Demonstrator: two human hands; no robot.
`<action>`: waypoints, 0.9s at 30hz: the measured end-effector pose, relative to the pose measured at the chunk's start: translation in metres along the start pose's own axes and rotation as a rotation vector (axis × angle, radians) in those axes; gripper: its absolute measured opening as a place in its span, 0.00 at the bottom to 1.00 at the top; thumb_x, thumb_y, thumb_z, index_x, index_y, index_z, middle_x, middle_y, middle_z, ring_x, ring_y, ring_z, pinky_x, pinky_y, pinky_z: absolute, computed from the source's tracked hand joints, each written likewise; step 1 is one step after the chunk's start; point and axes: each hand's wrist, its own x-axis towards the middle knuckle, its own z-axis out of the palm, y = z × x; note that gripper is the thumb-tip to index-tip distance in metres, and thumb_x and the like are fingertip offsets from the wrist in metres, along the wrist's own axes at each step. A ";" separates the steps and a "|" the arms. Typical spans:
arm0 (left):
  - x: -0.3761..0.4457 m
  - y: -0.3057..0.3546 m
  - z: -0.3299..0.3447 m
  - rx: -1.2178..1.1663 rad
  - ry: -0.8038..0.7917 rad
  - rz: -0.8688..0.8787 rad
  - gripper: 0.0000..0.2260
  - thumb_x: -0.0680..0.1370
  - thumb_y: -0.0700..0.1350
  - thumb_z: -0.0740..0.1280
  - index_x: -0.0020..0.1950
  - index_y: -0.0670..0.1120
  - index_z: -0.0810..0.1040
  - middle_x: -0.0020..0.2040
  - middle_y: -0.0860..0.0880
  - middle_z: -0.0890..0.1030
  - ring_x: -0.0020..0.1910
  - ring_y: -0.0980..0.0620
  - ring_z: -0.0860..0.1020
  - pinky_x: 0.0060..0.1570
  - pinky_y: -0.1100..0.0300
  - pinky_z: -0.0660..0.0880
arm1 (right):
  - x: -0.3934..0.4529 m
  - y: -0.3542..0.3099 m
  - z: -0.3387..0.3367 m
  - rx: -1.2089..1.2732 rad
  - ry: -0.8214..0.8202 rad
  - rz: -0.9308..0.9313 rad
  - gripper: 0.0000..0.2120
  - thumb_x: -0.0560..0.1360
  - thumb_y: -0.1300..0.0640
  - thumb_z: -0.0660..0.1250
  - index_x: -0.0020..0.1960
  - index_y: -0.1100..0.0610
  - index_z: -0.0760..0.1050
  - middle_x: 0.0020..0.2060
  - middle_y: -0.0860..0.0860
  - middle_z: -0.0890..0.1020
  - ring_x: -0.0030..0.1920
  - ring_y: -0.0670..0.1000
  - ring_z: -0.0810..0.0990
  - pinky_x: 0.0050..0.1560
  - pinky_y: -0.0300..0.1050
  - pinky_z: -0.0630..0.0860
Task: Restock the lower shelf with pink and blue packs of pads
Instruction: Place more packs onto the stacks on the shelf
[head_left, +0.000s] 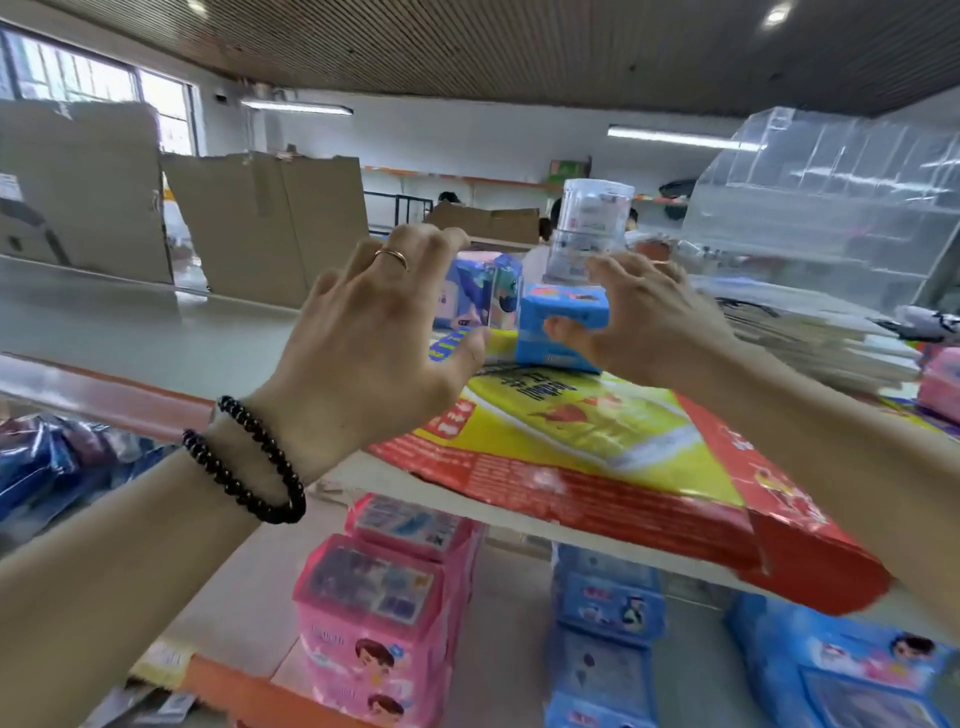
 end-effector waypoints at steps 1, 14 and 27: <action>0.004 -0.007 0.002 -0.003 0.002 0.010 0.30 0.75 0.62 0.61 0.74 0.52 0.65 0.70 0.53 0.70 0.66 0.46 0.70 0.60 0.46 0.70 | 0.010 -0.005 0.003 0.026 -0.038 0.086 0.44 0.70 0.24 0.58 0.77 0.48 0.56 0.76 0.54 0.64 0.73 0.61 0.64 0.67 0.60 0.68; 0.010 -0.045 0.015 -0.086 0.034 0.042 0.28 0.75 0.60 0.62 0.73 0.53 0.64 0.70 0.52 0.72 0.67 0.45 0.70 0.58 0.46 0.70 | 0.084 -0.036 0.057 -0.081 -0.111 0.230 0.45 0.66 0.19 0.54 0.70 0.50 0.69 0.70 0.63 0.64 0.62 0.66 0.73 0.61 0.58 0.74; 0.002 -0.024 0.007 -0.037 0.014 0.035 0.29 0.75 0.60 0.61 0.75 0.53 0.63 0.69 0.48 0.72 0.66 0.42 0.69 0.59 0.44 0.70 | 0.054 -0.006 0.043 0.104 0.074 0.118 0.36 0.67 0.41 0.74 0.73 0.42 0.67 0.66 0.56 0.65 0.62 0.65 0.72 0.59 0.56 0.74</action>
